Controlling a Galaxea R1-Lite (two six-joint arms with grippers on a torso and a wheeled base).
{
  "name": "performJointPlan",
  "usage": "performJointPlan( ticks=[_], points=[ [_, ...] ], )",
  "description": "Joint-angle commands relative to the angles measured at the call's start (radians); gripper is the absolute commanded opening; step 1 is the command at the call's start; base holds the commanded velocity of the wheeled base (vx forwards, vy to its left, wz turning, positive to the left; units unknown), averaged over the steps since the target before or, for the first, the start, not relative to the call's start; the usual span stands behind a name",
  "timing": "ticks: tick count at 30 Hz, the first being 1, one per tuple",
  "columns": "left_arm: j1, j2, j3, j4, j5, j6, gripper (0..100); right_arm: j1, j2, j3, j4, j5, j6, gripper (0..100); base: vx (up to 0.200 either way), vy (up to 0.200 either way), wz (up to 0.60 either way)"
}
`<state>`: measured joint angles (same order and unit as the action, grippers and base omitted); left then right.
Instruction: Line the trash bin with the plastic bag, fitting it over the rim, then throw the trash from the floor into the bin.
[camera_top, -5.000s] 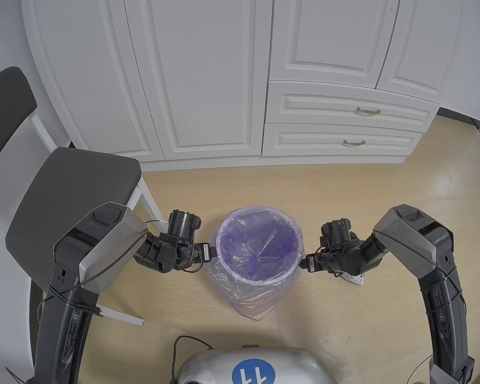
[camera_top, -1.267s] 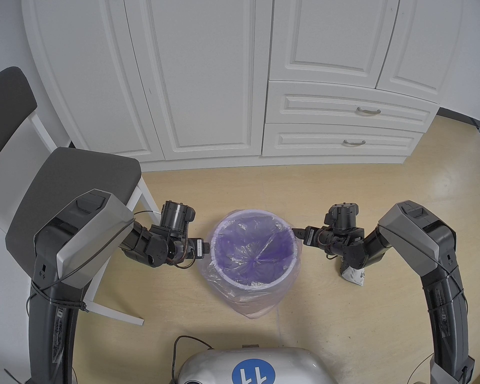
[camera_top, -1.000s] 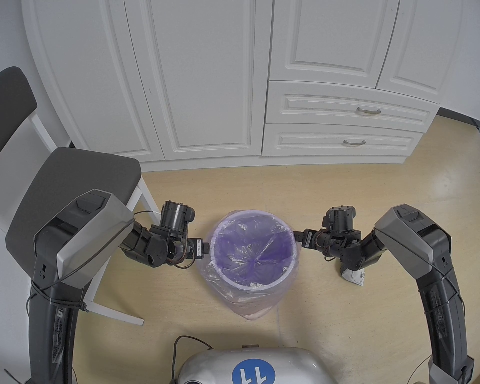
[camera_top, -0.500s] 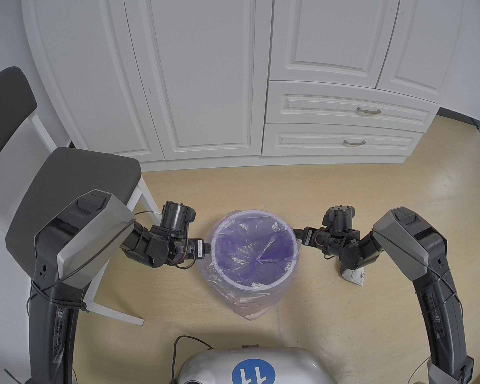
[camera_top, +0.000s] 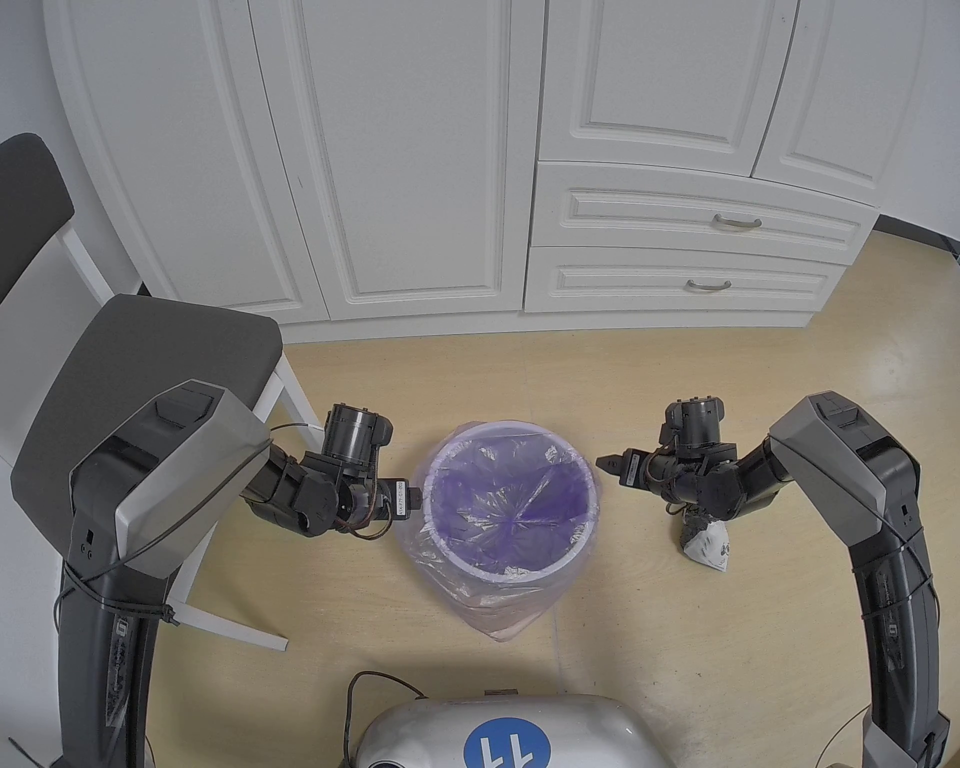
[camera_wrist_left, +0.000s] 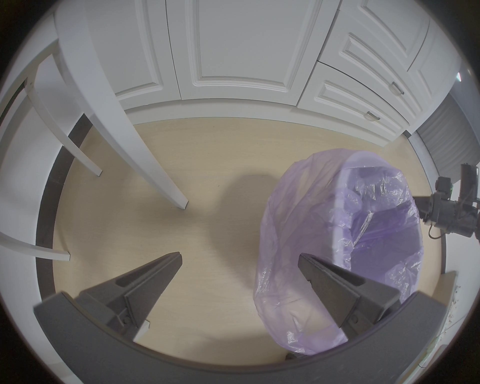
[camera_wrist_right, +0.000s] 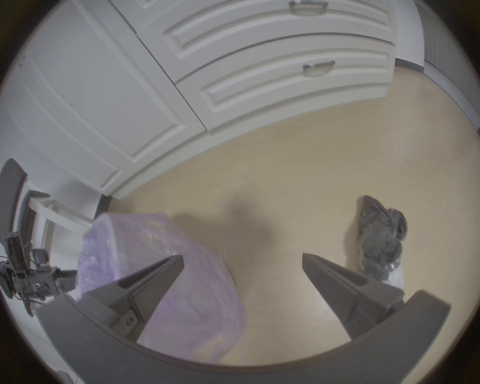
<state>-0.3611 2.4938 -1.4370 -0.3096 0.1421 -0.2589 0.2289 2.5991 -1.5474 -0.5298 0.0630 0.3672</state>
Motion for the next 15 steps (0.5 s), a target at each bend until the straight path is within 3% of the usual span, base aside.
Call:
performJointPlan(
  ticks=[1,15],
  points=[
    [-0.024,0.014,0.015,-0.002,0.001,0.0,100,0.0,-0.042,0.003,0.148,0.001,-0.05,100,0.0,0.0,0.0],
    [-0.049,0.04,0.017,0.004,0.001,0.0,100,0.029,0.027,-0.039,0.155,-0.012,-0.06,100,0.0,0.0,0.0]
  ],
)
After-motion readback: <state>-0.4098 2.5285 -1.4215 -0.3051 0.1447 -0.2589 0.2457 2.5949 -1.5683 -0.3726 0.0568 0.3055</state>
